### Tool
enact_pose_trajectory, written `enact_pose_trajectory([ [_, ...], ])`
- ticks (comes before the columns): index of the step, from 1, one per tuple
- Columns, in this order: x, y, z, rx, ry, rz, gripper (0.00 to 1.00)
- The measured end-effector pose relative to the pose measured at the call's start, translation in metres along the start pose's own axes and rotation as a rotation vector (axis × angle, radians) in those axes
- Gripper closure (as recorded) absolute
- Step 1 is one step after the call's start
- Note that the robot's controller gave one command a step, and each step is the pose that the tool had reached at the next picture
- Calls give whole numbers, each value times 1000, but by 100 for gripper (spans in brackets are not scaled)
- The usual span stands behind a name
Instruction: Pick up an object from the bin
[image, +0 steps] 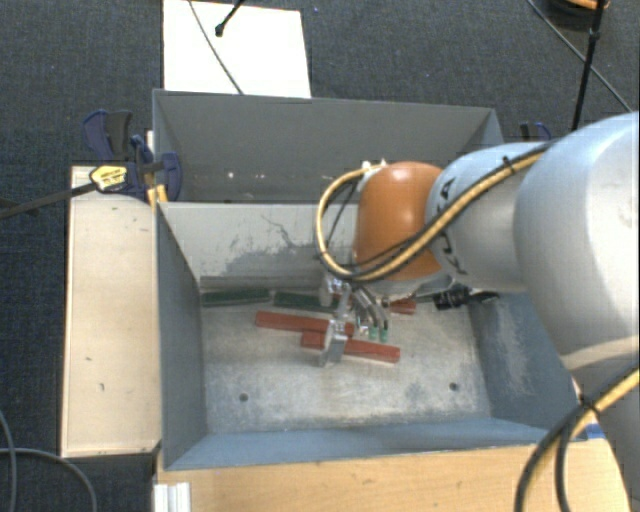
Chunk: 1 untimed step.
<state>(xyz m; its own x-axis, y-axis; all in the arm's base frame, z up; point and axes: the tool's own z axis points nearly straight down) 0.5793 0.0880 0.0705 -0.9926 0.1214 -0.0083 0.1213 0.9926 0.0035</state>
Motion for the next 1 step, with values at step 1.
enact_pose_trajectory([
  [1,-1,1,-1,0,-1,3,0],
])
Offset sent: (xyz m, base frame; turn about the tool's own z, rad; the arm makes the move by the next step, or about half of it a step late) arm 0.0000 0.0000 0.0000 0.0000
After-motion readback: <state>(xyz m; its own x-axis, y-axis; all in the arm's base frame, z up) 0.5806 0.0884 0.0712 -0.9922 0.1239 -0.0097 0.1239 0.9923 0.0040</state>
